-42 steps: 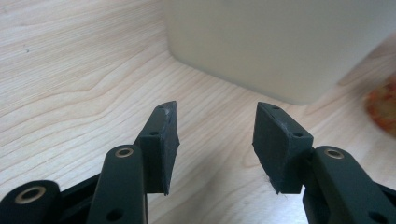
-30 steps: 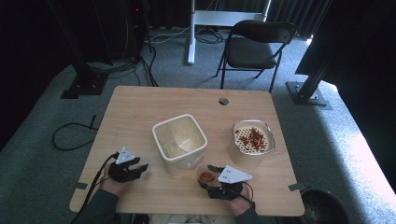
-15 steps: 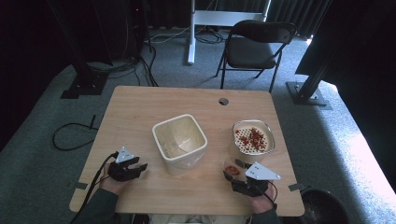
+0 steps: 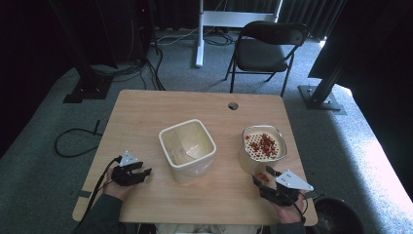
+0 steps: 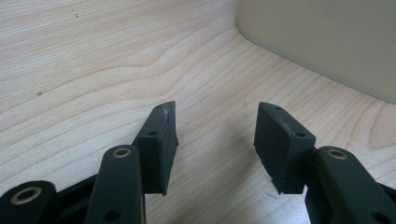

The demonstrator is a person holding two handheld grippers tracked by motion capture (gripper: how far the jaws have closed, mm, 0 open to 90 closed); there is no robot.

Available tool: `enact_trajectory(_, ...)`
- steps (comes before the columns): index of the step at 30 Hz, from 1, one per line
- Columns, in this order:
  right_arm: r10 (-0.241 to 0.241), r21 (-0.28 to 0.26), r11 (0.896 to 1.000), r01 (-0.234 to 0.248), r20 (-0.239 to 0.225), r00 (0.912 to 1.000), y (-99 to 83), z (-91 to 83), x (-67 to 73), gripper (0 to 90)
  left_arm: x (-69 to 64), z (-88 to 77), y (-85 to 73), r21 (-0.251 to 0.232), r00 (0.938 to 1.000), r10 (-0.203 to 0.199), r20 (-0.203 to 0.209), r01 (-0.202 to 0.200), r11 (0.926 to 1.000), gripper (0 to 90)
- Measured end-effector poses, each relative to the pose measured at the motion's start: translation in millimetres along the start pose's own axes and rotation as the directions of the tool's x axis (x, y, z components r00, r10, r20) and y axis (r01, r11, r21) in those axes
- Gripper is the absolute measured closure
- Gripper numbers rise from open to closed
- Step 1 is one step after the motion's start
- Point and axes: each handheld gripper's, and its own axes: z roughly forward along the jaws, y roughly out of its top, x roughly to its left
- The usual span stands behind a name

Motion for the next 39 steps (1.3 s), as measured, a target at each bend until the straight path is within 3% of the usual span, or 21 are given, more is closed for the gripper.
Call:
enact_trajectory(11, 0.019, -0.019, 1.000, -0.018, 0.054, 0.9984, -6.0, -14.1, -11.3, 36.0, 7.7, 2.9, 0.3, -0.019, 0.9996, -0.009, -0.027, 0.009, 0.9998, 49.7)
enact_trajectory(20, 0.062, -0.071, 0.996, -0.054, 0.121, 0.9907, -5.4, -33.4, -29.7, 36.8, 8.1, 5.2, 1.2, -0.024, 0.9990, -0.003, -0.044, 0.001, 0.9997, 48.3)
enact_trajectory(25, 0.091, -0.108, 0.991, -0.073, 0.175, 0.9804, 2.3, -39.7, -46.3, 36.8, 5.9, 6.3, 1.4, -0.024, 0.9984, 0.009, -0.056, -0.010, 0.9997, 47.0)
enact_trajectory(31, 0.123, -0.135, 0.986, -0.095, 0.221, 0.9675, 13.0, -40.0, -63.5, 36.8, 7.8, 5.6, 1.2, -0.025, 0.9989, -0.005, -0.046, 0.004, 0.9997, 46.9)
enact_trajectory(39, 0.132, -0.153, 0.984, -0.093, 0.270, 0.9537, 26.5, -29.7, -81.7, 36.7, 7.7, 5.5, 1.1, -0.024, 0.9987, -0.006, -0.051, 0.005, 0.9997, 46.8)
